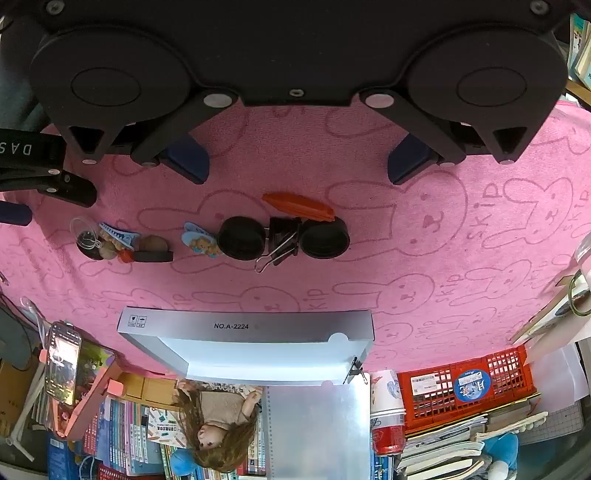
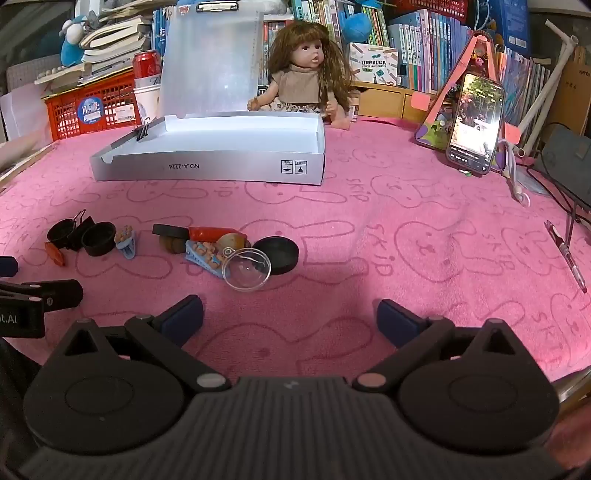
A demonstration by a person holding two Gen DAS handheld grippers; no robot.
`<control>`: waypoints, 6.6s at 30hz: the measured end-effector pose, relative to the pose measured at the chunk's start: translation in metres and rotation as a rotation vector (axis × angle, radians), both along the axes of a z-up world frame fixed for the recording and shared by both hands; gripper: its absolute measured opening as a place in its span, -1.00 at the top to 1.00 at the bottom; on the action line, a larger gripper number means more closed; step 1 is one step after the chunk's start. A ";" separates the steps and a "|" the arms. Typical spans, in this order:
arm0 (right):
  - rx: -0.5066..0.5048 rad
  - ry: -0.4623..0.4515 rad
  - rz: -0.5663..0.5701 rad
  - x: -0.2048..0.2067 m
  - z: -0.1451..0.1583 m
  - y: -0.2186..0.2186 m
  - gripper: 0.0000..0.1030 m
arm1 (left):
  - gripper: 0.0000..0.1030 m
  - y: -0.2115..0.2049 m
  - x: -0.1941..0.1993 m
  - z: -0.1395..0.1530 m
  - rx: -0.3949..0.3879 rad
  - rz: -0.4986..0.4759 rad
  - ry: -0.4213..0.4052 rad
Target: Organize rigid objects
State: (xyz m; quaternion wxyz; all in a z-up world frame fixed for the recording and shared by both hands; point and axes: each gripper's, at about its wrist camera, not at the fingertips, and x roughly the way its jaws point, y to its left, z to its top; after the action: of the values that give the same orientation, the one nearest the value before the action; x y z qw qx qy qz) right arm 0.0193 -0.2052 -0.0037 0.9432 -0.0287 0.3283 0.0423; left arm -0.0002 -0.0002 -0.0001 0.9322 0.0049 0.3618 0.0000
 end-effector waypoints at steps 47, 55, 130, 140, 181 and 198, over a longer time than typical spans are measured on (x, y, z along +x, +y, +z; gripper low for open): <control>0.001 0.003 -0.001 0.001 -0.001 0.001 -1.00 | -1.00 0.000 0.000 0.000 -0.003 0.000 0.001; 0.002 0.002 -0.001 0.000 -0.002 0.000 -1.00 | -1.00 0.000 0.001 0.000 -0.002 0.002 0.001; -0.005 -0.143 0.131 -0.004 0.010 0.013 0.00 | 0.19 0.015 -0.014 0.013 -0.073 -0.079 -0.150; -0.017 -0.131 0.143 0.000 0.006 0.015 0.24 | 0.16 0.016 -0.001 0.000 -0.027 -0.141 -0.131; 0.098 -0.098 0.098 0.116 0.068 0.010 0.35 | 0.20 0.005 0.149 0.073 -0.128 -0.089 -0.103; 0.199 0.061 0.064 0.244 0.056 0.014 0.35 | 0.20 0.016 0.285 0.047 -0.162 0.028 0.055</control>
State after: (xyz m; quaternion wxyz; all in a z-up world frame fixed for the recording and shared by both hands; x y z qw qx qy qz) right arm 0.2628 -0.1909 0.0524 0.9291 0.0560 0.3499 0.1059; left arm 0.2851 0.0160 0.0466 0.9193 -0.0755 0.3860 -0.0160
